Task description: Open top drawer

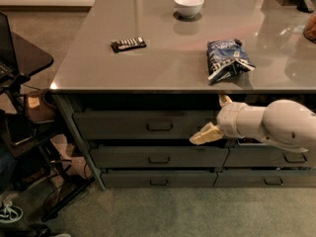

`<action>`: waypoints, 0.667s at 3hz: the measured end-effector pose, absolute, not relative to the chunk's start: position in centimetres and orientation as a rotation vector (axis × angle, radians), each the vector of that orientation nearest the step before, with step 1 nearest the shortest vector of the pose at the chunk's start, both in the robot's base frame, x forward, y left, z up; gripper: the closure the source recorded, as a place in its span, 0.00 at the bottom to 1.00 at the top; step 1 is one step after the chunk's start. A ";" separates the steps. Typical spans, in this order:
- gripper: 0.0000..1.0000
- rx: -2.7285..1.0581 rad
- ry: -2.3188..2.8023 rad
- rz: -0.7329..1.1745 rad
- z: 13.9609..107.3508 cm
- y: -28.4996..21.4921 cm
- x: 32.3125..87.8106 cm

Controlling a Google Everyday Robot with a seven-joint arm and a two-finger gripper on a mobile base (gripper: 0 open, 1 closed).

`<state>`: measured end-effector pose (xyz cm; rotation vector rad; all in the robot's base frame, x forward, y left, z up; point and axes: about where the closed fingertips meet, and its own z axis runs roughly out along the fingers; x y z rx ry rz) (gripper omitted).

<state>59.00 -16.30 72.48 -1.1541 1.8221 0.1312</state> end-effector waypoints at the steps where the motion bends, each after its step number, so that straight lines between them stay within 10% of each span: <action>1: 0.00 -1.154 1.822 0.132 72.5 -16.3 59.0; 2: 0.00 -1.175 1.810 0.218 69.5 -13.6 62.4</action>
Offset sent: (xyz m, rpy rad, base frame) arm 0.0797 0.0521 -0.0689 0.0855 0.0749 0.1125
